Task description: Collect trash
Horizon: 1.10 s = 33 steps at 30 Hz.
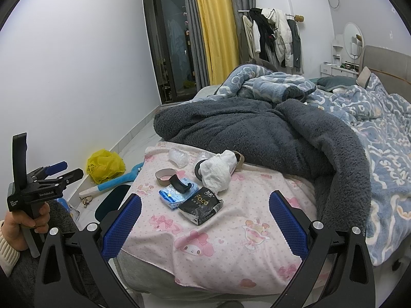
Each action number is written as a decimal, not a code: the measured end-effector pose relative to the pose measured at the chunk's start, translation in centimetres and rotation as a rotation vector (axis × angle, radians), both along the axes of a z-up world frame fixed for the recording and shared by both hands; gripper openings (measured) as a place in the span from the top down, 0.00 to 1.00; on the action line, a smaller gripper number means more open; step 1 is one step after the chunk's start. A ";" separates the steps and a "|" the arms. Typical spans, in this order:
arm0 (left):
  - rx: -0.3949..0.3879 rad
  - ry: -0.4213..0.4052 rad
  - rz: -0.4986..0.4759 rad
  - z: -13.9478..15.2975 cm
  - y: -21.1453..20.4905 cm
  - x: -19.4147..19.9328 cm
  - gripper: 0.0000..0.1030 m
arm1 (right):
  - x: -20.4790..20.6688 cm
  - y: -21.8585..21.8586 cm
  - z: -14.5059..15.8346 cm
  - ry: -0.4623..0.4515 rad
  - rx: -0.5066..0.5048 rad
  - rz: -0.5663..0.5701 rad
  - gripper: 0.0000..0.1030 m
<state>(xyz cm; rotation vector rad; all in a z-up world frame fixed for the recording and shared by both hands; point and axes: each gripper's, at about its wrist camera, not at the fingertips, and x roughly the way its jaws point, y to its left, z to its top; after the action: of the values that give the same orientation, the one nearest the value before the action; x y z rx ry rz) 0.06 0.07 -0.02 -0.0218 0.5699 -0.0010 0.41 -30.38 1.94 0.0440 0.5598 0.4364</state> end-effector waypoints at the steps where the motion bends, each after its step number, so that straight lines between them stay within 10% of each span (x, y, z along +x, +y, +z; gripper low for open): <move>1: 0.000 0.000 0.000 0.0 0.0 0.0 0.03 | 0.0 0.0 0.0 0.000 0.000 0.000 0.03; 16: -0.015 -0.014 -0.015 -0.7 -0.2 -0.5 0.03 | -0.3 0.3 0.3 -0.013 -0.025 0.042 0.03; 33: -0.091 0.029 -0.263 -1.5 -2.9 2.9 0.06 | 4.8 3.3 -4.6 0.061 -0.129 0.197 0.05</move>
<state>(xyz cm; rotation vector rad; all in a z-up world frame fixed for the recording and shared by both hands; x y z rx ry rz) 2.97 -2.84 -1.48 -0.0355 0.5982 -0.2830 5.16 -27.06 -2.69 -0.1223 0.6538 0.5907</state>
